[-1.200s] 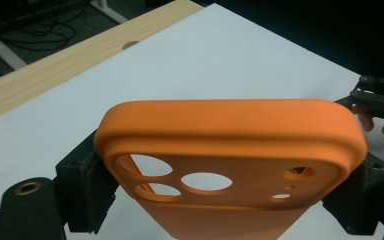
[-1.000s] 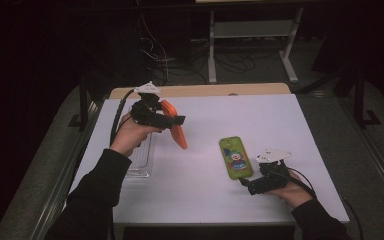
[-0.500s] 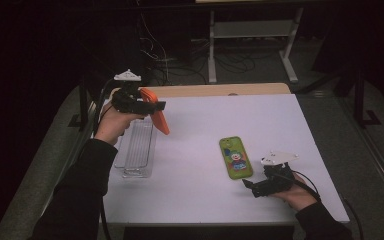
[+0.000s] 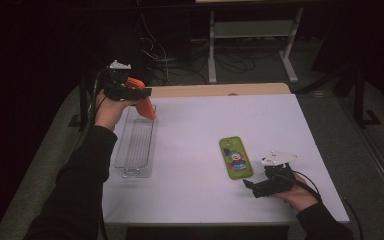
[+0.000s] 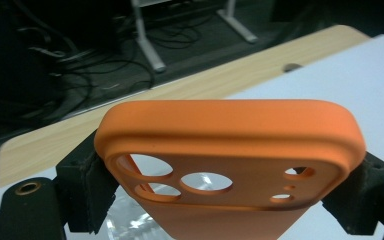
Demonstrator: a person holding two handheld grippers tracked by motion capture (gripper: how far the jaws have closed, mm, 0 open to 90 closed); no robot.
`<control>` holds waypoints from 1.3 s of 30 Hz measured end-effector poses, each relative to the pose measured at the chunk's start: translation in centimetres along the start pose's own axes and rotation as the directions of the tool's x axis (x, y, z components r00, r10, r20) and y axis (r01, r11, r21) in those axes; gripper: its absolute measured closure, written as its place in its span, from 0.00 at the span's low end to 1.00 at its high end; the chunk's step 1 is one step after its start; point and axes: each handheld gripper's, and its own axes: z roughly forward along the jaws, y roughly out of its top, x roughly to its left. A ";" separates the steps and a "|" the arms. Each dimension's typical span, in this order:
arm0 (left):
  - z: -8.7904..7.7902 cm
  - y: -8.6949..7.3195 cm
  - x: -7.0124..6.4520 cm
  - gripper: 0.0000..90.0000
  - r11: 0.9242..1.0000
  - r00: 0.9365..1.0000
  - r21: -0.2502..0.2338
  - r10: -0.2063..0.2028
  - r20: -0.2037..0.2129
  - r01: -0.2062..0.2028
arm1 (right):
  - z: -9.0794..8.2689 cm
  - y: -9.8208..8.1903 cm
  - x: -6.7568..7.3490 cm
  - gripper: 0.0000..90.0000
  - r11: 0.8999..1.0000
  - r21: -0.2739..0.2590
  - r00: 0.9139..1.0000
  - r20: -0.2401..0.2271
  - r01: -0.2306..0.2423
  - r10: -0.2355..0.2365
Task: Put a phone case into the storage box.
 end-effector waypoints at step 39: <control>7.9 -2.0 0.5 0.15 0.972 0.964 0.197 -0.073 -0.257 0.126 | -0.1 0.0 -0.2 0.00 1.000 -0.001 1.000 0.017 0.010 -0.010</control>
